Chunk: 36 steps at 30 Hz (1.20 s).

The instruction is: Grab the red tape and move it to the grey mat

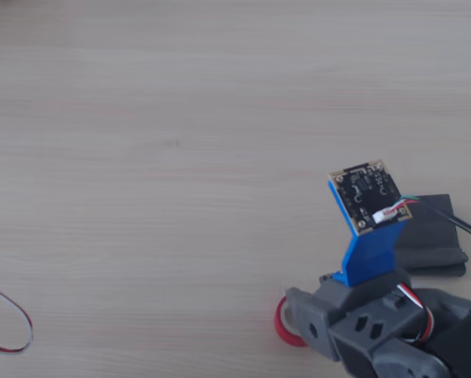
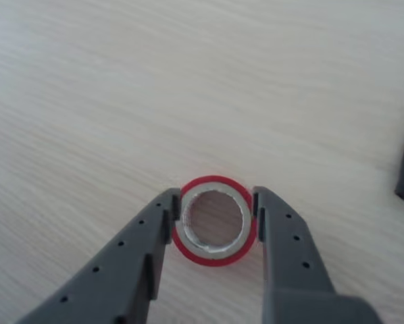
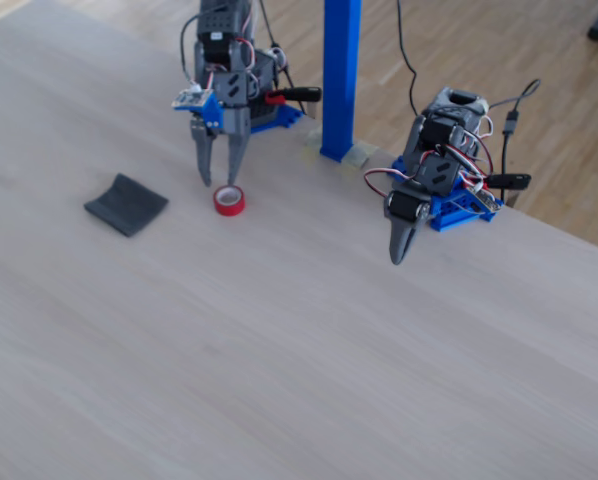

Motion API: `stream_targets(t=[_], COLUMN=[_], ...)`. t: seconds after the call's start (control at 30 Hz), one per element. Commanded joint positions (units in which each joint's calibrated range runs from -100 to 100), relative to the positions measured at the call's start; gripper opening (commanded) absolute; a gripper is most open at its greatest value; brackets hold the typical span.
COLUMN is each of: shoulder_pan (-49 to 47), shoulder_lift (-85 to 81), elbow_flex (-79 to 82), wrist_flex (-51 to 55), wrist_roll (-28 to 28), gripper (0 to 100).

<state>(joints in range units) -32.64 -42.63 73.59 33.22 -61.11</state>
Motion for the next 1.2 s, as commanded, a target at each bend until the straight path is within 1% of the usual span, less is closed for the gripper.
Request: stream_targets(t=[0.0, 0.43, 0.57, 0.97, 1.17], shoulder_pan=[-0.45, -1.71, -1.53, 3.43, 3.79], shoulder_lift=[-1.58, -0.08, 1.24, 1.41, 1.83], elbow_flex=[1.74, 5.35, 5.35, 5.35, 5.35], wrist_flex=[-0.48, -0.65, -0.65, -0.65, -0.65], wrist_roll=[-0.9, -0.95, -2.62, -2.31, -2.57], gripper=[16, 16, 16, 16, 16])
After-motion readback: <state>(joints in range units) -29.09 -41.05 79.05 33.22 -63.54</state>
